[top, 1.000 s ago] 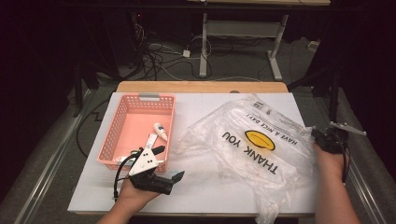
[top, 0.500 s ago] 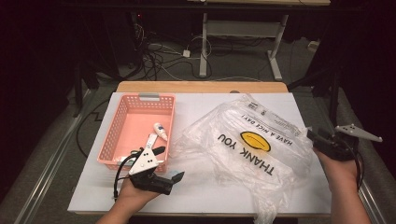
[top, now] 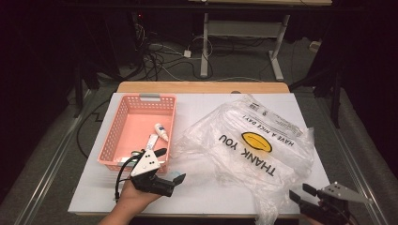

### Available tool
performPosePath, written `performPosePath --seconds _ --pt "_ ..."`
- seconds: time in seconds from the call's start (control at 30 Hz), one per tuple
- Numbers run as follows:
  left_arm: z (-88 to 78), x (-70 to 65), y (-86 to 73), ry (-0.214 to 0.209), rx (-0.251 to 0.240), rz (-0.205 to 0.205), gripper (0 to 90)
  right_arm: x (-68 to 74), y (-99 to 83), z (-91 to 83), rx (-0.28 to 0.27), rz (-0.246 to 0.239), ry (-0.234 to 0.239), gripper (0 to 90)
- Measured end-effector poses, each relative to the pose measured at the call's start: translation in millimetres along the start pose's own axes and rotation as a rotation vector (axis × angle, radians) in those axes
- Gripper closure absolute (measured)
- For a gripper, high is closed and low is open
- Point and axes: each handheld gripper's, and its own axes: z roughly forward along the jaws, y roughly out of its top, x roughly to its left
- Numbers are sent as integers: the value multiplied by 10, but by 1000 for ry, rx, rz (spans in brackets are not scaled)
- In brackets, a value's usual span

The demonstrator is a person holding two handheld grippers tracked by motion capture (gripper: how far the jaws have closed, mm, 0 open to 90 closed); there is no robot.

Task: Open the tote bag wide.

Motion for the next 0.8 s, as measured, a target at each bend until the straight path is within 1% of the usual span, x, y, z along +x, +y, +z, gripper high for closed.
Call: performPosePath --seconds 0.03,0.1,0.13,0.2,0.23,0.27,0.3,0.33,0.4,0.5,0.57,0.6,0.63,0.67,0.7,0.73,0.8 --pt "4 -11 5 1 0 4 0 34 -43 15 15 2 5 396" --pt "9 -19 12 0 -1 4 0 71 -89 86 63 -3 22 416" --pt "9 -19 12 0 -1 4 0 81 -97 119 75 -14 18 464" --pt "11 -23 19 0 -2 8 0 95 -94 164 93 -33 8 583" --pt "10 -22 21 1 -3 8 0 98 -84 171 91 -54 -3 695" --pt "10 -18 20 1 -4 8 0 110 -79 170 104 -54 13 802" --pt "10 -13 20 2 -3 7 0 132 -81 176 107 -66 30 873" --pt "12 -6 19 2 -3 6 0 171 -87 181 109 -87 40 900" --pt "13 8 19 3 -3 4 0 306 -97 182 112 -107 75 900" --pt "14 14 20 2 -4 5 0 538 -79 201 108 -163 131 900" --pt "7 8 21 3 -6 7 0 643 -70 230 105 -174 169 900" --pt "7 8 21 3 -6 7 0 705 -67 257 106 -186 171 900" --pt "3 5 23 3 -9 6 0 737 -63 275 109 -195 174 900" --pt "-2 4 25 3 -11 7 0 755 -60 296 113 -194 182 900" --pt "-4 4 25 4 -13 8 0 766 -60 322 122 -202 183 900" --pt "-2 8 25 1 -13 6 0 769 -60 354 126 -209 174 900" --pt "2 9 25 0 -12 6 0 761 -25 414 123 -197 161 900"
